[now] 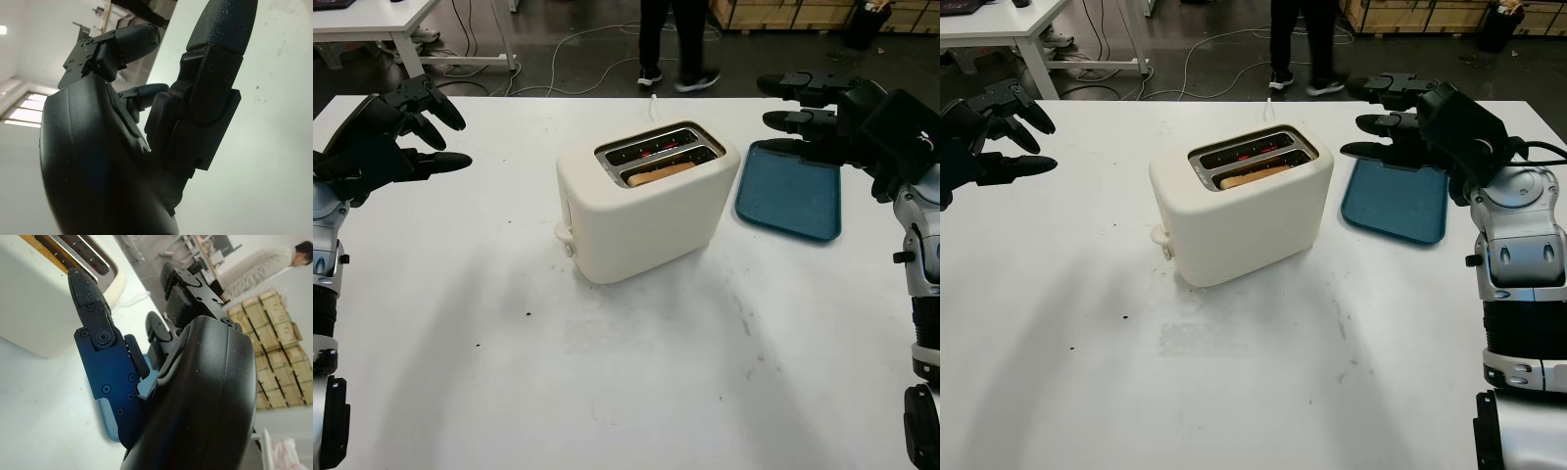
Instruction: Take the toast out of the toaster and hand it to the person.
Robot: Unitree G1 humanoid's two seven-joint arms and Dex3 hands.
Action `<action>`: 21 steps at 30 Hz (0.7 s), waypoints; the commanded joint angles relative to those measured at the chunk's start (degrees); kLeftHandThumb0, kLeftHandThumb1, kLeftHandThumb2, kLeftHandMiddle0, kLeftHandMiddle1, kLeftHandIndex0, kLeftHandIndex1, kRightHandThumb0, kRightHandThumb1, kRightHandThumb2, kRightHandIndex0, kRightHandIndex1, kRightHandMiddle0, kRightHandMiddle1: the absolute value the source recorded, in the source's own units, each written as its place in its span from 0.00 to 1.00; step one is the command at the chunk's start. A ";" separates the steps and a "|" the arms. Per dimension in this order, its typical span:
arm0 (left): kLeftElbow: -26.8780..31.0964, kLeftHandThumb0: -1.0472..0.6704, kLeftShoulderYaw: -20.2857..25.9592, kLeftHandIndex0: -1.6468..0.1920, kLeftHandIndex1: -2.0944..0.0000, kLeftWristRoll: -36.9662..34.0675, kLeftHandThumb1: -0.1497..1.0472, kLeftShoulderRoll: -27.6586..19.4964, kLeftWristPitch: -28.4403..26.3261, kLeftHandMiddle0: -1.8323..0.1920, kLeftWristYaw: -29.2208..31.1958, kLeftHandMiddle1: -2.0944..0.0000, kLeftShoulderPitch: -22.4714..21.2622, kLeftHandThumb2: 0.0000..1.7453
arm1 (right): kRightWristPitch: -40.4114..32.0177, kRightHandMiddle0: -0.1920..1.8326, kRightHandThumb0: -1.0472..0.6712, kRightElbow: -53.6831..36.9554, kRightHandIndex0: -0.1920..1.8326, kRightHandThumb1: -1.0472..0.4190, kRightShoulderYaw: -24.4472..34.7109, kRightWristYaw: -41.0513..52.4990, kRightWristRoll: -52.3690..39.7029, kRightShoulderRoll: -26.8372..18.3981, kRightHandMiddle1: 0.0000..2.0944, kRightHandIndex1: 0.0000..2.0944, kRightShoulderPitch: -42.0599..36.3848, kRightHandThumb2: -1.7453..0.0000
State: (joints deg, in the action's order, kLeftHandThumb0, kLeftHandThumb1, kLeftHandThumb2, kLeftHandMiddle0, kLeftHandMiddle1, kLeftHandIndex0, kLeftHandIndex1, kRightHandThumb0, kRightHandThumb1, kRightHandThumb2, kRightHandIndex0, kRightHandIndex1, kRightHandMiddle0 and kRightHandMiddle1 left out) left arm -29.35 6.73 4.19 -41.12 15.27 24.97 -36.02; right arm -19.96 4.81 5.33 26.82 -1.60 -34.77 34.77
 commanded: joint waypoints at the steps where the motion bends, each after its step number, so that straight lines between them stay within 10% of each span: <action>1: 0.34 0.00 0.27 0.79 0.22 -0.46 0.89 -0.19 0.02 0.82 -0.06 0.17 -0.56 0.02 | -0.94 0.34 0.31 -0.56 0.35 0.19 0.58 -0.41 -0.45 0.08 0.00 0.01 0.65 1.00; 21: -0.09 0.00 0.06 0.78 0.22 -0.01 0.89 -0.07 -0.52 0.81 -0.46 0.18 -0.64 0.02 | 2.37 0.35 0.27 1.35 0.36 0.19 0.07 0.02 0.31 -0.25 0.00 0.02 0.46 1.00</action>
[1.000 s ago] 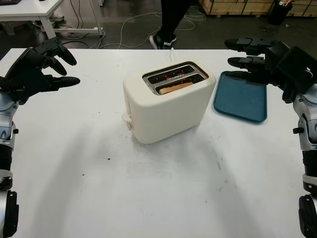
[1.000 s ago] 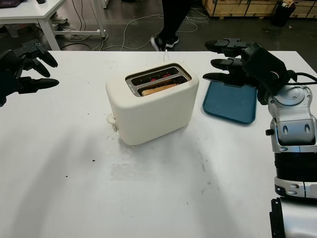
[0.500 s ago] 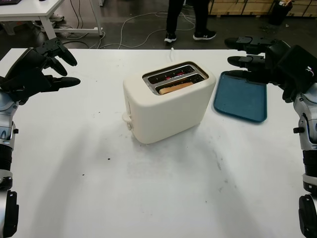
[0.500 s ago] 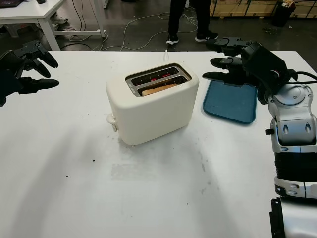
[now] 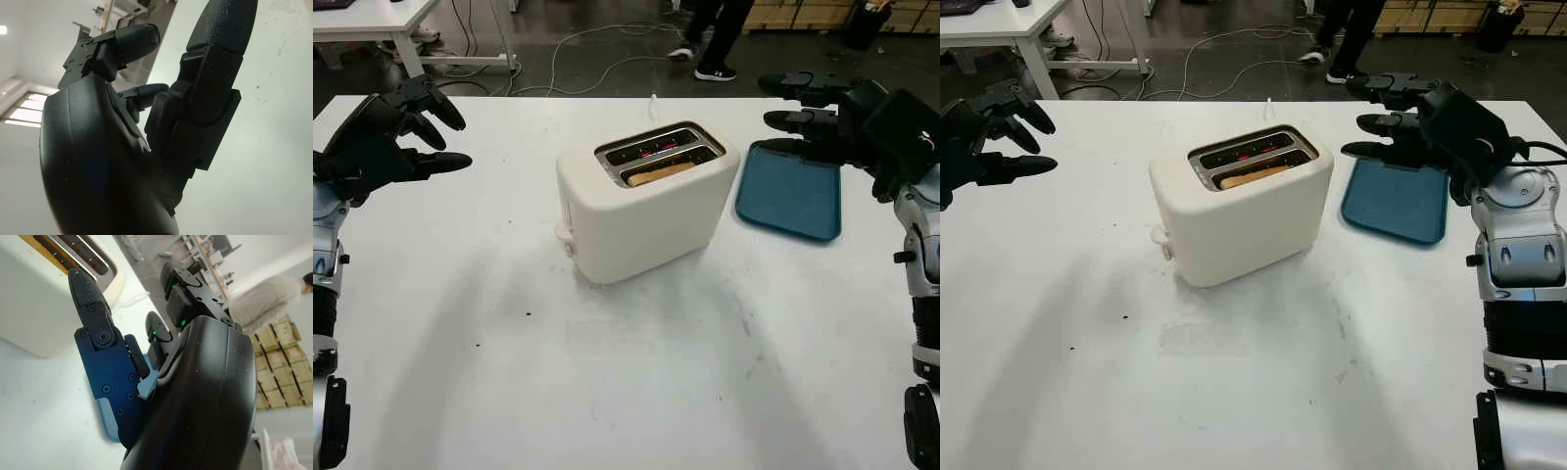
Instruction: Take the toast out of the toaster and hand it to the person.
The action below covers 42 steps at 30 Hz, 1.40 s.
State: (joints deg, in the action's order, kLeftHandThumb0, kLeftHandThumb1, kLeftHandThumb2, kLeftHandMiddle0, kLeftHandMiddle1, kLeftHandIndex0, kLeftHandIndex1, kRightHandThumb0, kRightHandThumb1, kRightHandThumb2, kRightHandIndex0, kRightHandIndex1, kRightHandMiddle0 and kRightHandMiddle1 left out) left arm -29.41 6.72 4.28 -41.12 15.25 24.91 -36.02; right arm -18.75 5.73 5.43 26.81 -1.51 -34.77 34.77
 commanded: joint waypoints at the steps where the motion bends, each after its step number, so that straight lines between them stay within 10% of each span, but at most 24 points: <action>1: -0.29 0.00 0.03 0.78 0.22 -0.07 0.89 -0.01 -0.09 0.80 -0.42 0.18 -0.62 0.02 | 1.26 0.35 0.27 0.23 0.36 0.18 -0.03 -0.07 0.27 -0.21 0.00 0.02 0.33 1.00; 42: -7.04 0.00 -1.50 0.72 0.27 -0.39 0.86 3.00 3.06 0.74 0.26 0.23 -2.11 0.00 | -3.12 0.35 0.31 -2.57 0.35 0.19 -0.23 -0.76 -0.26 0.97 0.00 0.02 -0.31 1.00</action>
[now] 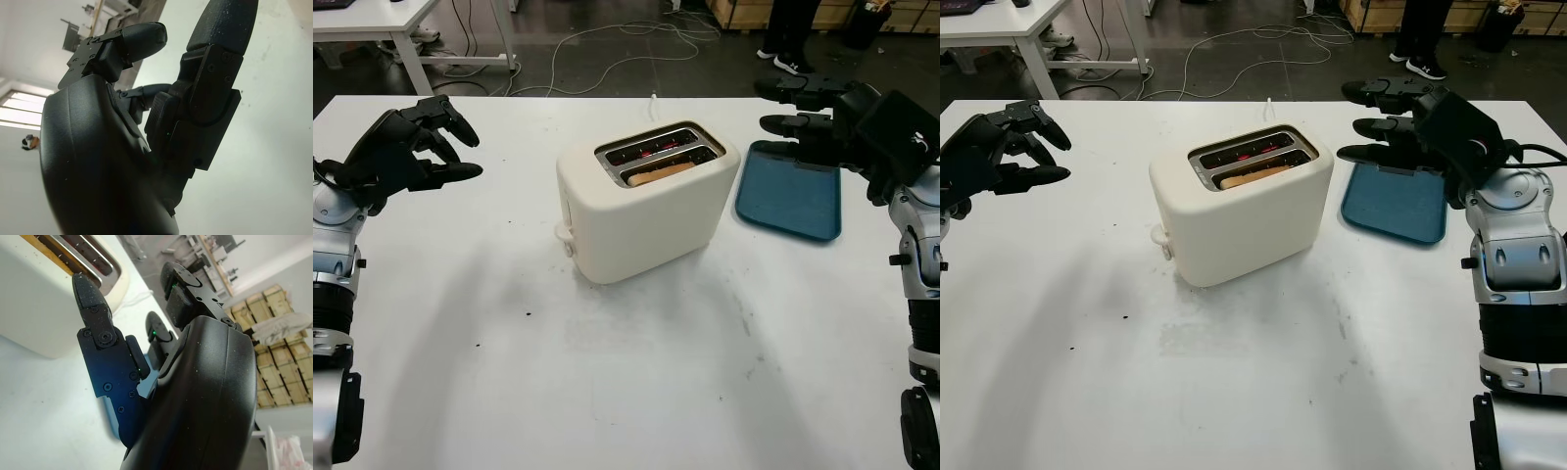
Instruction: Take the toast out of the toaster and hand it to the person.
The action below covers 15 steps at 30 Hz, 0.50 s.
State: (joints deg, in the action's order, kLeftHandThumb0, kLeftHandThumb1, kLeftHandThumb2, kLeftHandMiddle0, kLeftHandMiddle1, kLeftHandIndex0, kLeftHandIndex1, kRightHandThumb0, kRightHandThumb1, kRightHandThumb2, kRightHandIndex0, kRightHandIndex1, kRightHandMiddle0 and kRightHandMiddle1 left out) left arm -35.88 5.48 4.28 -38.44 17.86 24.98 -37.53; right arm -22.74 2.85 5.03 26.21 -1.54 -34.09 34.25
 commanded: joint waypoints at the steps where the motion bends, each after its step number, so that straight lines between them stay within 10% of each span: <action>1: -0.48 0.00 -0.21 0.72 0.27 -0.51 0.85 0.35 0.20 0.74 0.29 0.23 -0.61 0.00 | 0.79 0.35 0.30 0.31 0.35 0.19 0.20 -0.12 -0.32 0.32 0.00 0.02 0.26 1.00; 15: 0.46 0.00 0.43 0.71 0.27 -1.91 0.85 1.53 -3.02 0.76 2.64 0.22 -1.69 0.00 | 1.12 0.34 0.30 0.76 0.34 0.19 0.33 0.64 -0.70 0.10 0.00 0.02 0.62 1.00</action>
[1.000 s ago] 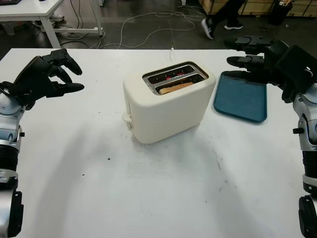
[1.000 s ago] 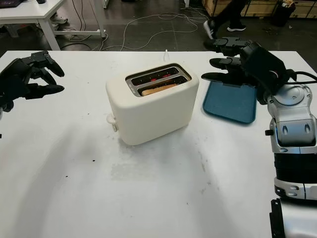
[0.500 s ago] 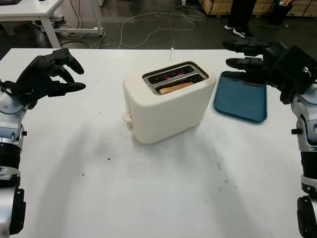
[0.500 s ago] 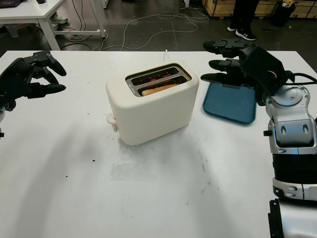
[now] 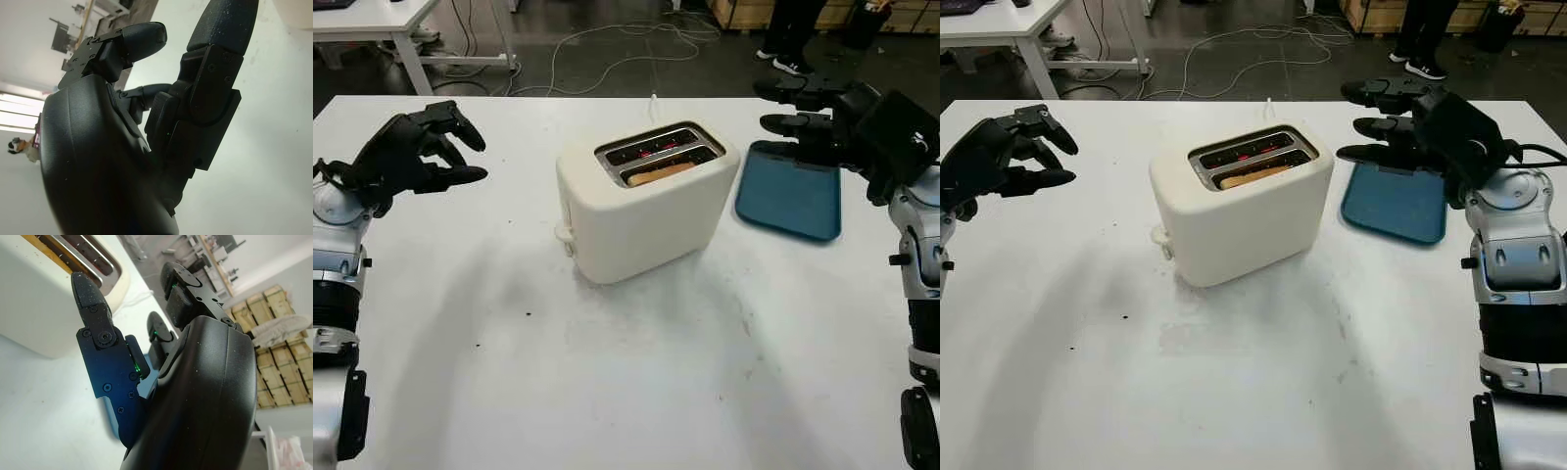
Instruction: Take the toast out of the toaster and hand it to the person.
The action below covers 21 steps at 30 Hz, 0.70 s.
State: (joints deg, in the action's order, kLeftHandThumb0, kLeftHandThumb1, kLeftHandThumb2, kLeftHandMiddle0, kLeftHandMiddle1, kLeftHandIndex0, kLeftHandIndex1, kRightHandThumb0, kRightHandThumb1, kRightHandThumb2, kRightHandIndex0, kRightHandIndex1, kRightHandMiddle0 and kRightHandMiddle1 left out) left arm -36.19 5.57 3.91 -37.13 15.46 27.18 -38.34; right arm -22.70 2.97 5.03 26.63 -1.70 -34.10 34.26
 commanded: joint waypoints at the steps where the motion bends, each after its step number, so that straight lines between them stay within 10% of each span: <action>1: 1.08 0.00 0.54 0.71 0.27 -1.89 0.85 0.38 -0.93 0.76 0.55 0.22 -0.76 0.00 | 1.73 0.34 0.30 0.84 0.34 0.19 0.30 0.25 -0.47 0.10 0.00 0.03 0.58 1.00; 21: 3.31 0.00 0.53 0.72 0.26 -1.88 0.86 -0.09 -2.88 0.76 0.44 0.21 -0.29 0.00 | 2.38 0.34 0.30 1.12 0.33 0.19 0.22 0.44 -0.28 -0.15 0.00 0.03 0.71 1.00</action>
State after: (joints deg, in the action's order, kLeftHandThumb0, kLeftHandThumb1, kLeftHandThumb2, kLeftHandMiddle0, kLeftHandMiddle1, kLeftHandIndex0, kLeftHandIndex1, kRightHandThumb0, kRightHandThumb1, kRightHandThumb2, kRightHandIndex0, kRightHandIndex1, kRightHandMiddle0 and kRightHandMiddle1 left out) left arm -33.15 6.11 2.19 -36.63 12.86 27.55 -38.34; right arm -21.01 4.02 5.02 26.95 -1.71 -34.10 34.28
